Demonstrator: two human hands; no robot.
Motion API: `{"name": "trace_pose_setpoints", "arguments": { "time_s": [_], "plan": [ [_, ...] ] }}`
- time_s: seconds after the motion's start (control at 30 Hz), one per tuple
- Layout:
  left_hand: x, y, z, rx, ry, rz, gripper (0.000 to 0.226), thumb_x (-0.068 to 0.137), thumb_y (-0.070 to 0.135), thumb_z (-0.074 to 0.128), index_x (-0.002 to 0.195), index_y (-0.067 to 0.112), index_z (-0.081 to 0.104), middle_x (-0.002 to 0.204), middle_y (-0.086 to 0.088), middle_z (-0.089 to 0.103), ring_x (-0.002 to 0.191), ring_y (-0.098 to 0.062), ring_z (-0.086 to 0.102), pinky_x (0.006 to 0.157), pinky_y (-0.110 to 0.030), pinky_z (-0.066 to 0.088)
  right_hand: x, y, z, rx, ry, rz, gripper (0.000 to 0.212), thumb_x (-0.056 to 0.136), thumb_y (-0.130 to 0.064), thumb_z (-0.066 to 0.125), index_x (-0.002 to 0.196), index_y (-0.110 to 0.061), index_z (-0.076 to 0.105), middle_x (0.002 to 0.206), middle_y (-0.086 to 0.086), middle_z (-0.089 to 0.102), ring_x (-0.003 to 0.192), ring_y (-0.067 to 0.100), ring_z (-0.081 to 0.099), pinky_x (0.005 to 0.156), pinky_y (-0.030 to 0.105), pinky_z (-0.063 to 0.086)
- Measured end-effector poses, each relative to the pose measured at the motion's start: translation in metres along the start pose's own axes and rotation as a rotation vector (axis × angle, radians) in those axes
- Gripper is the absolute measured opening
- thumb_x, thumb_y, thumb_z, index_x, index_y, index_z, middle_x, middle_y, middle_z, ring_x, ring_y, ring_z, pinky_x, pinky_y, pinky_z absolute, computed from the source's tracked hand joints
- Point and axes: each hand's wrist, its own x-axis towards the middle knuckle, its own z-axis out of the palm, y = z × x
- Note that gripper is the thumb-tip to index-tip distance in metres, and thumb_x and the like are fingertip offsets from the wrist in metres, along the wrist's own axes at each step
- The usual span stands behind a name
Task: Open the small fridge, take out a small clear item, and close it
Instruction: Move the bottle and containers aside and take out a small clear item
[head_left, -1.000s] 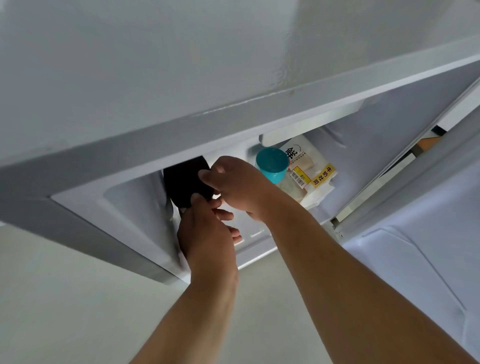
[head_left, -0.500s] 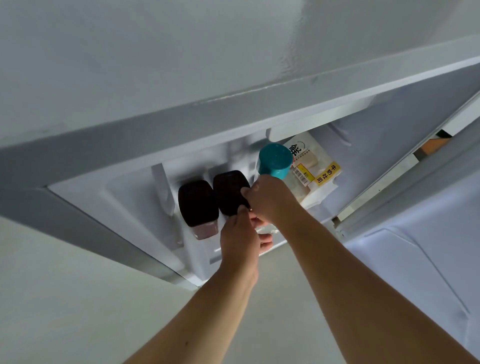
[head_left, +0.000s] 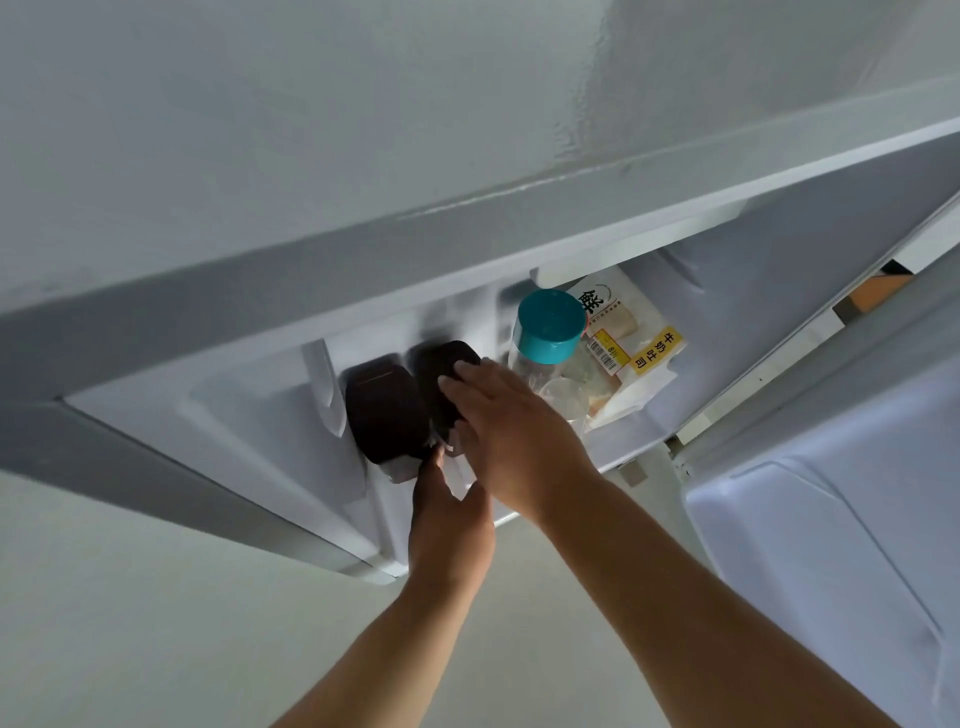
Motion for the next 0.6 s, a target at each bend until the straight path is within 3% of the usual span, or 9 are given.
{"name": "trace_pose_setpoints", "arguments": {
  "time_s": [0.07,0.13,0.2,0.3,0.47,0.6],
  "plan": [
    [0.001,-0.003,0.003,0.029,-0.022,0.067,0.078,0.093,0.024,0.071,0.158,0.04,0.031,0.153,0.01,0.054,0.133,-0.017,0.058,0.108,-0.048,0.051,-0.002,0.001,0.01,-0.034,-0.058,-0.053,0.053,0.107,-0.017,0.052,0.158,-0.009,0.042,0.167,0.015,0.035,0.157,0.035,0.024,0.129,0.041,0.016],
    [0.008,-0.008,0.007,0.094,-0.004,0.12,0.083,0.093,0.007,0.07,0.16,0.033,0.029,0.157,0.005,0.049,0.138,-0.018,0.053,0.111,-0.047,0.048,-0.004,0.002,0.017,-0.054,-0.056,-0.053,0.055,0.107,-0.017,0.051,0.16,-0.01,0.038,0.17,0.014,0.03,0.158,0.033,0.02,0.129,0.04,0.014],
    [0.014,-0.008,0.007,0.121,0.0,0.158,0.082,0.093,0.008,0.071,0.16,0.029,0.029,0.158,0.002,0.048,0.138,-0.017,0.053,0.111,-0.038,0.047,-0.004,0.004,0.018,-0.056,-0.045,-0.048,0.056,0.106,-0.016,0.052,0.16,-0.01,0.037,0.17,0.015,0.029,0.158,0.034,0.02,0.129,0.042,0.016],
    [0.019,-0.004,0.008,-0.012,-0.061,0.157,0.09,0.082,0.029,0.079,0.159,0.027,0.033,0.151,0.005,0.054,0.131,-0.006,0.057,0.098,-0.017,0.046,-0.004,0.008,0.018,-0.125,-0.058,-0.045,0.061,0.106,-0.016,0.05,0.163,-0.01,0.029,0.172,0.015,0.024,0.16,0.032,0.015,0.129,0.045,0.014],
    [0.02,0.002,0.013,-0.058,-0.143,0.17,0.092,0.088,0.004,0.078,0.16,0.035,0.03,0.143,0.016,0.056,0.115,0.017,0.056,0.078,-0.004,0.048,-0.007,0.016,0.013,-0.154,-0.052,0.015,0.067,0.102,-0.013,0.05,0.164,-0.012,0.024,0.173,0.014,0.019,0.16,0.032,0.013,0.129,0.045,0.014],
    [0.022,0.008,0.016,-0.077,-0.157,0.164,0.086,0.089,0.008,0.078,0.158,0.036,0.034,0.134,0.024,0.056,0.101,0.027,0.053,0.076,-0.001,0.044,-0.007,0.022,0.01,-0.147,-0.039,0.024,0.066,0.102,-0.014,0.05,0.164,-0.012,0.027,0.172,0.015,0.023,0.159,0.033,0.017,0.129,0.044,0.016]
  ]
}}
